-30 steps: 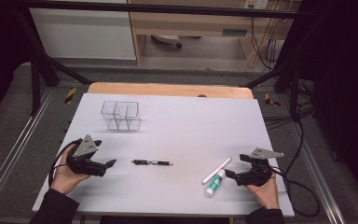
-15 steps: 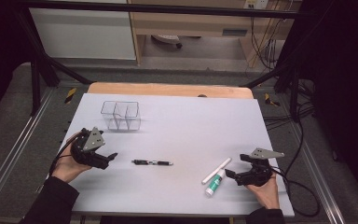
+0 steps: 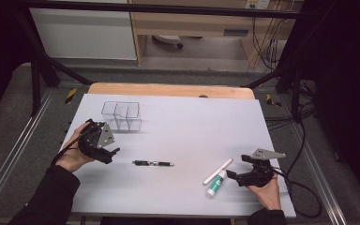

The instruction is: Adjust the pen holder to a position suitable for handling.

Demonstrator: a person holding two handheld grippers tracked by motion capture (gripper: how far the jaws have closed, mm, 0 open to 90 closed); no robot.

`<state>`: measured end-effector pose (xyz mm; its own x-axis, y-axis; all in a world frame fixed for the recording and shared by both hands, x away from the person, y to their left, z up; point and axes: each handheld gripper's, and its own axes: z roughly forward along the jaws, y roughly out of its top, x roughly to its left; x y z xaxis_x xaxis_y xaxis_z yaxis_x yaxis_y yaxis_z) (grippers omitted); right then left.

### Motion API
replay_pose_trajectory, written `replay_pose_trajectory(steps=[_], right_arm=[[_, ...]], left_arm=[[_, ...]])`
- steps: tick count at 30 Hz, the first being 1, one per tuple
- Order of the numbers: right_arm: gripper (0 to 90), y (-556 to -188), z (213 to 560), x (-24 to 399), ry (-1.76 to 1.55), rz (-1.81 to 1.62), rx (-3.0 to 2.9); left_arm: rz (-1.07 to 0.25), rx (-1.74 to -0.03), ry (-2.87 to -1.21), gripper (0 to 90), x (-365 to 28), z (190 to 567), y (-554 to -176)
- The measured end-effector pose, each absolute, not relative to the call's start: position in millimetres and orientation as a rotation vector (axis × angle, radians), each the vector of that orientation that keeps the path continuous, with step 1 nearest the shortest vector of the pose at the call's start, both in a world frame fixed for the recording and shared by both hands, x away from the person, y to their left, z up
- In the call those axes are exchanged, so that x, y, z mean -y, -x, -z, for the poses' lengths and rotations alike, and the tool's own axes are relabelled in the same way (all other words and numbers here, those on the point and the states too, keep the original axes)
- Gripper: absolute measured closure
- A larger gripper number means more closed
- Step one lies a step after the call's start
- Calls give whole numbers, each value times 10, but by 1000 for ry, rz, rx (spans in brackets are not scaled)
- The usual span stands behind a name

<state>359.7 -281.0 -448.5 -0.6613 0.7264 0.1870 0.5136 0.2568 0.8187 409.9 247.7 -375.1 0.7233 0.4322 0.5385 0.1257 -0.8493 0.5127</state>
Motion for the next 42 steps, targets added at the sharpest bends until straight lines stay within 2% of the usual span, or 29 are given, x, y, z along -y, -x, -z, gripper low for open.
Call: replay_pose_trajectory(steps=[6,12,18,23,42], right_arm=[[4,-3599,4487,2809,-1159,-1359,-2301],[4,-3600,4489,2807,-1158,-1358,-2307],[4,-3601,4491,2804,-1157,-1360,-2309],[4,-3601,4490,2808,-1156,-1357,-2308],[4,-3605,4494,2804,-1156,-1357,-2315]], left_arm=[[-1027,-344,-2539,78,-2403,3769,-4180],[-1102,-265,-2544,153,-2349,3795,-4281],[-1188,-200,-2536,266,-2371,3845,-4393],[-1260,-156,-2575,306,-2373,3862,-4495],[-1368,6,-2608,505,-2275,3928,-4707]])
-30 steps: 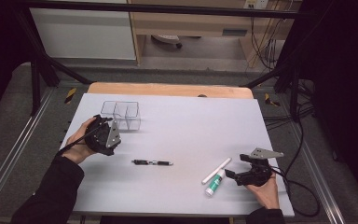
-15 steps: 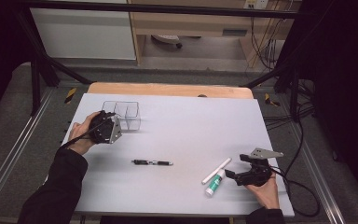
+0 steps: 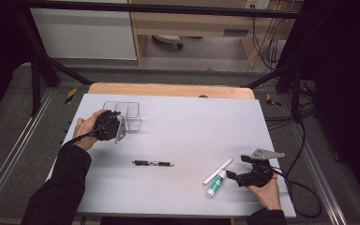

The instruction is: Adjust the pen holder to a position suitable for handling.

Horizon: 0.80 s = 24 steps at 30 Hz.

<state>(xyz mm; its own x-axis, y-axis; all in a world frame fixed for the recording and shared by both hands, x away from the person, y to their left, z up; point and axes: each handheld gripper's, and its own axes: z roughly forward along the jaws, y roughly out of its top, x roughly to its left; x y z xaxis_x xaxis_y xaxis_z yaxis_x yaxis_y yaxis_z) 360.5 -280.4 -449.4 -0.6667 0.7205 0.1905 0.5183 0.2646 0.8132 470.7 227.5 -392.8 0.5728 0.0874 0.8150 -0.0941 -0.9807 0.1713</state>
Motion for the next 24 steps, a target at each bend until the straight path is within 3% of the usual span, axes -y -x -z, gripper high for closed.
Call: replay_pose_trajectory(steps=[17,24], right_arm=[[4,-3605,4493,2805,-1155,-1358,-2318],[4,-3606,4494,2803,-1154,-1360,-2320]], left_arm=[[-1421,80,-2617,688,-2285,3907,-4656],[-1428,132,-2646,695,-2274,3903,-4614]])
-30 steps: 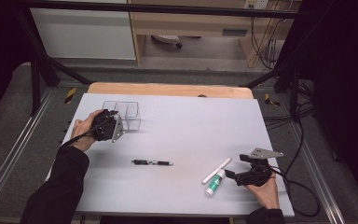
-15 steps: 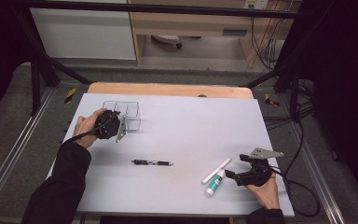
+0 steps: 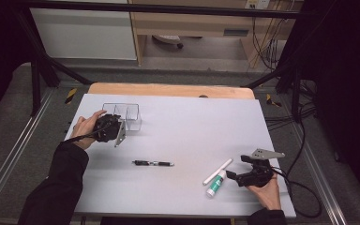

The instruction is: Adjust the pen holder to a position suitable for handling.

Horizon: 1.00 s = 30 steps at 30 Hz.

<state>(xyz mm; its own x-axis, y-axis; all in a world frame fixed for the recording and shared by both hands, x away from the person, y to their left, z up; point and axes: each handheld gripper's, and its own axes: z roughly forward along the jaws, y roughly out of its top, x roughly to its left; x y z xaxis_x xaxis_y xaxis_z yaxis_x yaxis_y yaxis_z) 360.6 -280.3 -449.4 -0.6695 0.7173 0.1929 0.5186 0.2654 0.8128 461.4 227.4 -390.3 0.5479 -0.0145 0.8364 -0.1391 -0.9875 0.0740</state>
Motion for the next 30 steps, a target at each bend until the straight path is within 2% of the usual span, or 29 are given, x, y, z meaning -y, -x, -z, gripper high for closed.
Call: replay_pose_trajectory(steps=[6,13,18,30], right_arm=[[4,-3607,4494,2803,-1155,-1362,-2321],[4,-3608,4494,2802,-1155,-1363,-2321],[4,-3609,4497,2799,-1154,-1362,-2323],[4,-3606,4491,2803,-1157,-1371,-2317]], left_arm=[[-1427,159,-2652,757,-2277,3887,-4579],[-1385,212,-2670,726,-2292,3887,-4535],[-1355,253,-2686,781,-2278,3885,-4496],[-1348,348,-2723,785,-2224,3953,-4455]])
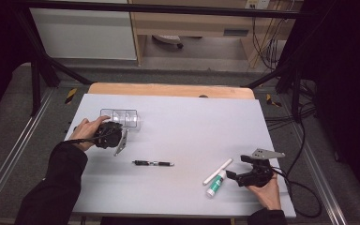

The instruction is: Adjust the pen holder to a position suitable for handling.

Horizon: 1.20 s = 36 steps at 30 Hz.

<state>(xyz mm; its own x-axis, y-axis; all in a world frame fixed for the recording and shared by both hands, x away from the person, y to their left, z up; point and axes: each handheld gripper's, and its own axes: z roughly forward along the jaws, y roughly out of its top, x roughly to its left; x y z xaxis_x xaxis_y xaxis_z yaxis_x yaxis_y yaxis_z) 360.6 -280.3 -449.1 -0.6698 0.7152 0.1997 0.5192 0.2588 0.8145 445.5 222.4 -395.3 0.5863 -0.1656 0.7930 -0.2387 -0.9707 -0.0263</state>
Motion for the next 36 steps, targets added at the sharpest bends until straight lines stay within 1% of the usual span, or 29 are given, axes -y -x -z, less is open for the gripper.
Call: replay_pose_trajectory(steps=[10,14,22,26,36], right_arm=[[5,-3608,4494,2801,-1160,-1374,-2321],[5,-3610,4493,2804,-1159,-1374,-2322],[5,-3610,4493,2803,-1162,-1377,-2321],[5,-3613,4492,2807,-1155,-1377,-2320],[5,-3613,4490,2809,-1155,-1377,-2321]], left_arm=[[-1265,390,-2793,854,-2230,3960,-4383],[-1252,376,-2784,876,-2270,4006,-4360],[-1241,369,-2755,880,-2250,4006,-4308],[-1265,367,-2723,882,-2213,3987,-4280],[-1261,271,-2711,881,-2118,3904,-4221]])
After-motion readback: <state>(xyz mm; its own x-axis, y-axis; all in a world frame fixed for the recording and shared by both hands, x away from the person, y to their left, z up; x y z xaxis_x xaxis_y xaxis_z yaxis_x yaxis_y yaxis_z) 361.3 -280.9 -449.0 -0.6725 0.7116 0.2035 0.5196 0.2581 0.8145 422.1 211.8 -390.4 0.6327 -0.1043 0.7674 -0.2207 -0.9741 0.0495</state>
